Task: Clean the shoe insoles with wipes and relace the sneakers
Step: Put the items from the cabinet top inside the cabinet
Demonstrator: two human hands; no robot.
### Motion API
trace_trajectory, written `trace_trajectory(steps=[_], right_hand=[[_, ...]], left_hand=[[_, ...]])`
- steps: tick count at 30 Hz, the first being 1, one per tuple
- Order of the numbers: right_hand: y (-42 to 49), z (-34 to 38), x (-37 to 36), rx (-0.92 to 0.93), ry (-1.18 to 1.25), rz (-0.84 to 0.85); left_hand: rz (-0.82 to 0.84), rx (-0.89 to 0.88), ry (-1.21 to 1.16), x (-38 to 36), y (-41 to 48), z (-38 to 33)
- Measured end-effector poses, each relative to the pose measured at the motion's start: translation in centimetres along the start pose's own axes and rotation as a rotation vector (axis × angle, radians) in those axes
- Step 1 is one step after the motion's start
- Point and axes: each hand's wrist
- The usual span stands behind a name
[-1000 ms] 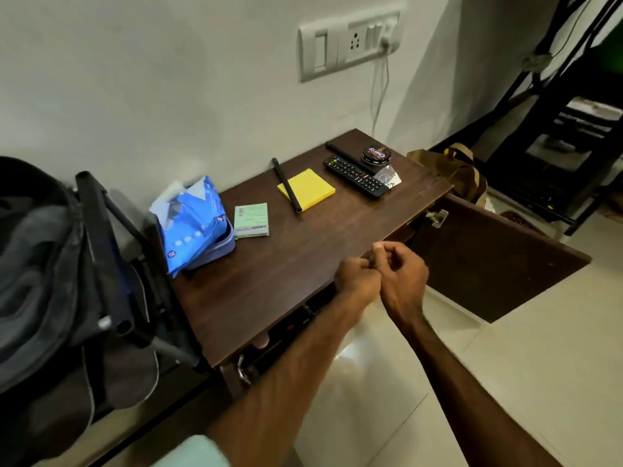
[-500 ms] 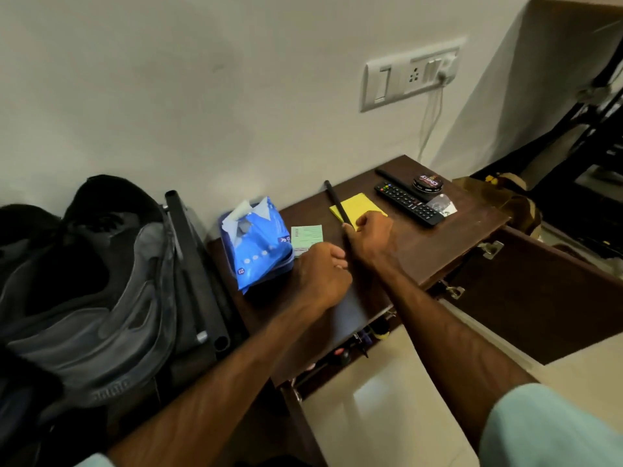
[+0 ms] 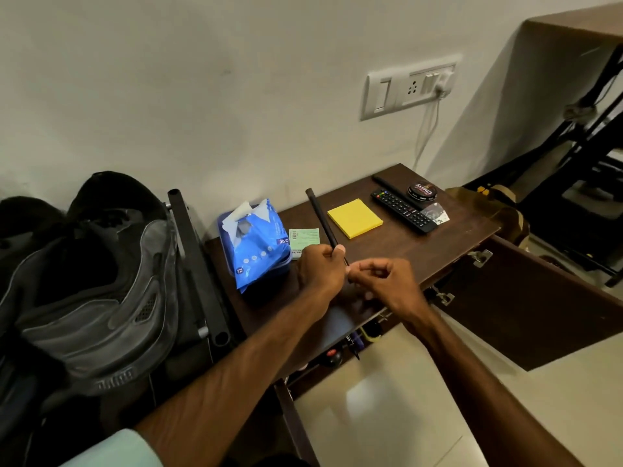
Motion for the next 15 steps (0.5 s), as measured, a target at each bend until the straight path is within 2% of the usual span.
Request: trace_trajectory(steps=[2,4,10,15], right_hand=[[-0.1,0.1,0.9,0.004,-0.006,0.083],[1.0,-0.2,1.5,-0.027,-0.004,0.05],[8.2,-2.8,2.7,-0.089,-0.258,-0.355],[13.0,-2.5,4.9,-0.036,-0.527,-0.683]], left_hand=[[0.007,-0.019,0.011,0.1,-0.3,0.0],[0.012,-0.049,0.038,0.3,-0.4,0.3],[0.057,-0.103,0.078,0.6,0.1,0.4],[0.075,-0.087,0.054,0.8,0.7,0.3]])
Point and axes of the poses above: each hand's wrist, its own y-axis towards the middle knuckle, its own x-axis out of the back of the hand, z = x × y, and after that the axes turned 7 degrees about -y, right-handed
